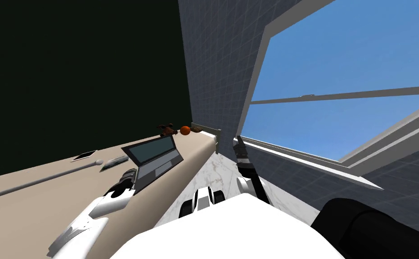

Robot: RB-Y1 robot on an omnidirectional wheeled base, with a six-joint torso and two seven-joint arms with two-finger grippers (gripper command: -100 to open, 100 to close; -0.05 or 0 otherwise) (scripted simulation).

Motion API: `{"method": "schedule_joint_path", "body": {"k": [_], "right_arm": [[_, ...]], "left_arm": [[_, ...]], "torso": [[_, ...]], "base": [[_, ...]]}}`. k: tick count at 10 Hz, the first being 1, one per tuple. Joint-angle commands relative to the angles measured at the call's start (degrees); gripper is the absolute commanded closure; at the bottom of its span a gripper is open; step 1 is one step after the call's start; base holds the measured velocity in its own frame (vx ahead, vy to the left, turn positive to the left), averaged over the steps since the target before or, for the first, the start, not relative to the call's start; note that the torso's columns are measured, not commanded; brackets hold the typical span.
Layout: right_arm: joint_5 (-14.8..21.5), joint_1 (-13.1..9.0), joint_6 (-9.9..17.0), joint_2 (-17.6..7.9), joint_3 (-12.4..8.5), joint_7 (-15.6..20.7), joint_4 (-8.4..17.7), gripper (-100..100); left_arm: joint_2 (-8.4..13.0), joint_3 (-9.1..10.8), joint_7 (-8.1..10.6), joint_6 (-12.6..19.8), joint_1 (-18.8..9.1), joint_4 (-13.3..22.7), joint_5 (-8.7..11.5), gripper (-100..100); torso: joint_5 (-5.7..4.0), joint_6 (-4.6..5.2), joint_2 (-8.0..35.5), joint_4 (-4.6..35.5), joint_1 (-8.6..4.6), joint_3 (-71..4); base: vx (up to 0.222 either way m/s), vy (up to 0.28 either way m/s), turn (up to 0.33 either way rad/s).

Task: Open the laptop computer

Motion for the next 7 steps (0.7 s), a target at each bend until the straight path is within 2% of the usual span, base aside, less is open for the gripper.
{"method": "schedule_joint_path", "body": {"k": [1,2,3,4,5,6,7], "right_arm": [[0.0,0.02,0.0,0.01,0.0,0.0,0.0,0],[0.0,0.02,0.0,0.01,0.0,0.0,-0.01,0],[0.0,0.02,-0.01,0.0,0.0,0.0,-0.01,0],[0.0,0.01,0.0,0.0,0.0,0.0,0.0,0],[0.0,0.0,0.0,0.0,0.0,0.0,0.0,0],[0.0,0.0,0.0,0.0,0.0,0.0,0.0,0],[0.0,0.02,0.0,0.0,-0.01,0.0,0.0,0]], "left_arm": [[0.06,-3.57,-4.35,-4.62,-4.81,5.02,4.06,100],[0.06,-3.57,-5.93,-5.83,-7.4,8.61,4.06,100],[0.06,-3.57,-7.48,-5.83,-9.08,9.57,4.06,100],[0.06,-3.57,-8.48,-5.83,-10.81,9.57,4.06,100],[0.06,-3.57,-8.48,-5.83,-12.33,9.57,4.06,100],[0.83,-6.29,-11.15,-9.03,-14.08,12.75,6.92,100],[0.83,-6.87,-12.56,-10.02,-15.33,13.36,8.2,100]], "torso": [[-0.07,-0.2,-0.12,-0.09,-0.28,-0.09],[-0.19,-0.47,-0.04,-0.12,-0.35,-0.1],[-0.25,-0.59,0.24,-0.03,-0.23,0.04],[-0.27,-0.48,0.4,0.08,-0.11,0.16],[-0.34,-0.42,0.43,0.16,-0.13,0.18],[-0.45,-0.48,0.43,0.2,-0.28,0.16],[-0.56,-0.69,0.4,0.18,-0.56,0.13]], "base": [[0.043,-0.094,0.456],[0.027,-0.06,0.419],[0.012,-0.022,0.151],[-0.002,0.001,-0.022],[-0.006,0.013,-0.041],[0.016,-0.05,0.354],[0.032,-0.095,0.493]]}}
